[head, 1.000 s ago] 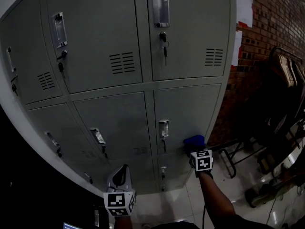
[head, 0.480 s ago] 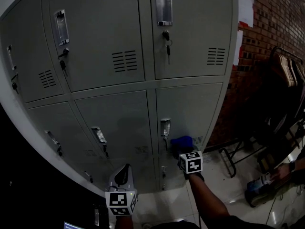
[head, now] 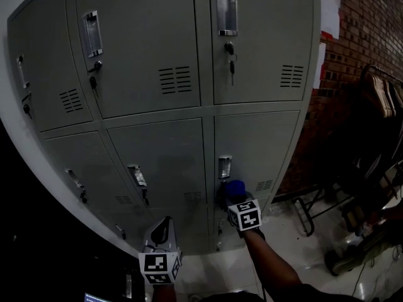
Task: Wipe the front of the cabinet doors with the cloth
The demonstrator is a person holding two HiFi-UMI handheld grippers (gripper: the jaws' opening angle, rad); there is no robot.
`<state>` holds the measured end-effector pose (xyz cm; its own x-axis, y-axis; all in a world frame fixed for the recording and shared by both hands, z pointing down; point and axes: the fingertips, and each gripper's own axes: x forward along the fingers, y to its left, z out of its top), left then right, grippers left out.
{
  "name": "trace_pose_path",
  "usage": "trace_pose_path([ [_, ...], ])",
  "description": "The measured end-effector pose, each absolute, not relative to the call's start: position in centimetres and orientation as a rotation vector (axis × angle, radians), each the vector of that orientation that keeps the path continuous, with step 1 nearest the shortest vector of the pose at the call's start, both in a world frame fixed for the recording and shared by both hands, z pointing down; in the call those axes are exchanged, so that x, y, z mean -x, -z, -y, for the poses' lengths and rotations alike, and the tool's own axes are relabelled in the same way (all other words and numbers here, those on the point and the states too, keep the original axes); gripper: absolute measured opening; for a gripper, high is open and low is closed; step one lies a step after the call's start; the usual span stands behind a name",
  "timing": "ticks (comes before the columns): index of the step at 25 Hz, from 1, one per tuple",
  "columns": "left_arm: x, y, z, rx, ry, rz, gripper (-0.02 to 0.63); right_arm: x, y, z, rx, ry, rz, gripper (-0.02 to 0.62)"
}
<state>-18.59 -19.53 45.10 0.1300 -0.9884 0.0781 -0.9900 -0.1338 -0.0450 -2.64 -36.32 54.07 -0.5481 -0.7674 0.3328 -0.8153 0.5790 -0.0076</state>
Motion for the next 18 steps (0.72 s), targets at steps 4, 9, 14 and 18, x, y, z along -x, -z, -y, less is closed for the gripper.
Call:
trace_pose_path([
  [4,18.8,-45.0,19.3,-2.345,-0.132,2.059,0.014,1.7,-53.4,35.6,-1.342,-0.199,2.511,0.110],
  [9,17.8,-44.4,19.1,-2.375,-0.119,2.030,0.014,-1.7,-48.8,31.3,-1.424,-0.106,2.591,0.110],
  [14,16.3,-43.1,19.0,-2.433,-0.095,2.005,0.014,-4.4,-44.5,27.3,-1.497,-0.015,2.656,0.110],
  [18,15.3,-43.2,19.0,-2.448,-0.097,1.983,0.014,-5.0,-42.4,25.6,-1.529,0.074,2.658,0.104],
])
